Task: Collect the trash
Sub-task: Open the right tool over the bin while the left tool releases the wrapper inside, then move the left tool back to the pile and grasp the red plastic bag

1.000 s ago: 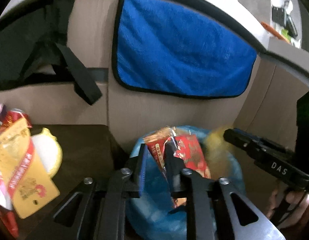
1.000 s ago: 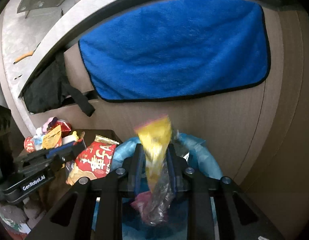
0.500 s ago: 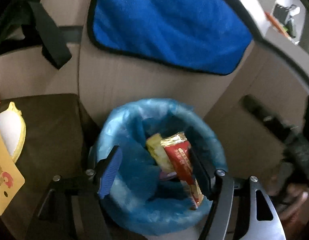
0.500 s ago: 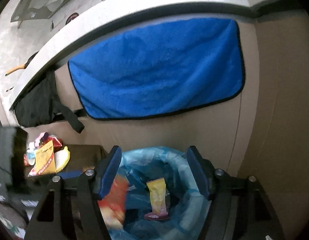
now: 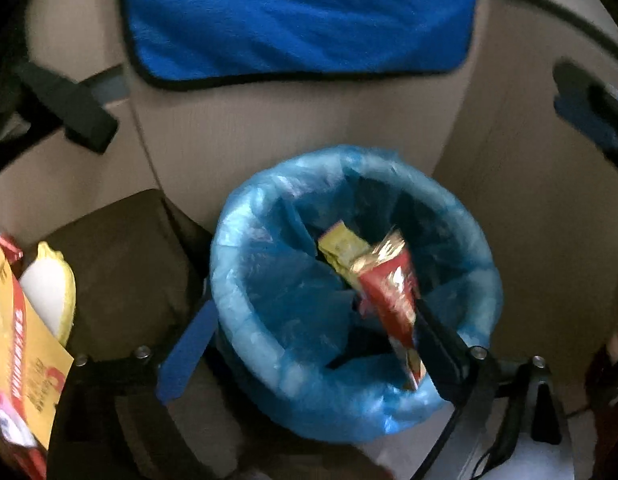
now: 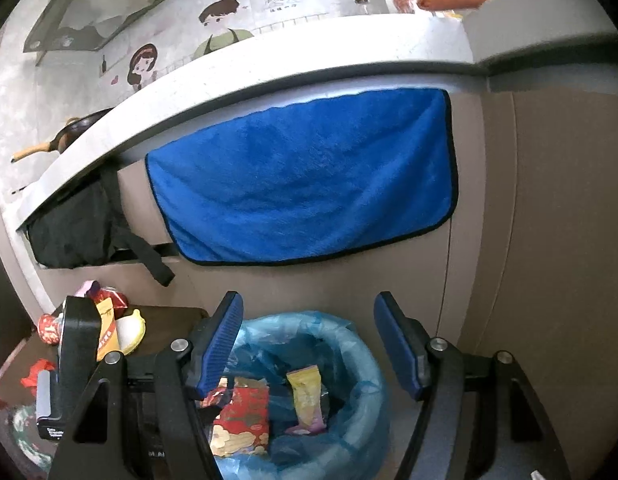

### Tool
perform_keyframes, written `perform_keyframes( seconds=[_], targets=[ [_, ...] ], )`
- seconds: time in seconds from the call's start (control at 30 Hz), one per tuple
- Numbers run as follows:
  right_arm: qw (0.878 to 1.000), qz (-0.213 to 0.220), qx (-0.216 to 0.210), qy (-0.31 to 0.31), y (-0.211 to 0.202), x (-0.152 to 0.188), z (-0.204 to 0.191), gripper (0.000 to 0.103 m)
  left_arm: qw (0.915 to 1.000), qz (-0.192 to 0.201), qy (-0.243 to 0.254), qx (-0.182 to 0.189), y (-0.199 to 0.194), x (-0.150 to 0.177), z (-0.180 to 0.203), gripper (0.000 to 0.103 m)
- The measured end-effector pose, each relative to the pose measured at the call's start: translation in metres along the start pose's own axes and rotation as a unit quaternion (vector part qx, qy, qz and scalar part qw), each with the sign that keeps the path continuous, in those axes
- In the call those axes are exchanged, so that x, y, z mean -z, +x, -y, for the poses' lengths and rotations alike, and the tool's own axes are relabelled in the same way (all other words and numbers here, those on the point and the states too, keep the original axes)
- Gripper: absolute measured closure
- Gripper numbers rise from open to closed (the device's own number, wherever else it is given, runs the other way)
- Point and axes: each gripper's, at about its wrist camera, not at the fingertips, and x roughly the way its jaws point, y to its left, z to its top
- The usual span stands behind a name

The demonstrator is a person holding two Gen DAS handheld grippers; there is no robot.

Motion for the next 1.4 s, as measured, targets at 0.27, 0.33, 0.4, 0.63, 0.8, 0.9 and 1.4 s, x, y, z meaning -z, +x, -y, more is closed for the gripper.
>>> perform_keyframes(
  seconds=[0.27, 0.33, 0.4, 0.63, 0.8, 0.9, 1.4],
  targets=[
    [1.0, 0.016, 0.006, -0.003, -0.014, -0.007, -0.001, 0.038, 0.9928, 0.058, -0.104, -0.007, -0.009, -0.023, -0.036, 0.005],
    [1.0, 0.013, 0.009, -0.006, -0.014, -0.007, -0.002, 0.038, 0.9941, 0.05, -0.096, -0.009, -0.003, -0.033, -0.036, 0.005],
    [1.0, 0.011, 0.008, -0.006, -0.015, -0.006, -0.002, 0.038, 0.9963, 0.033, -0.078, -0.013, 0.006, -0.038, -0.032, 0.005],
    [1.0, 0.007, 0.008, -0.003, -0.016, -0.004, 0.001, 0.038, 0.9989, 0.007, 0.024, -0.041, 0.024, -0.003, 0.006, 0.005],
    [1.0, 0.008, 0.013, 0.008, -0.02, -0.002, 0.008, 0.038, 0.996, -0.01, 0.074, -0.048, 0.013, 0.02, 0.016, 0.005],
    [1.0, 0.004, 0.011, 0.018, -0.021, -0.001, 0.011, 0.038, 0.9972, -0.033, 0.061, -0.028, 0.007, 0.025, 0.008, 0.005],
    [1.0, 0.014, 0.018, -0.003, -0.023, -0.006, -0.016, 0.038, 0.9995, -0.002, -0.029, -0.008, 0.005, -0.018, -0.024, 0.004]
  ],
)
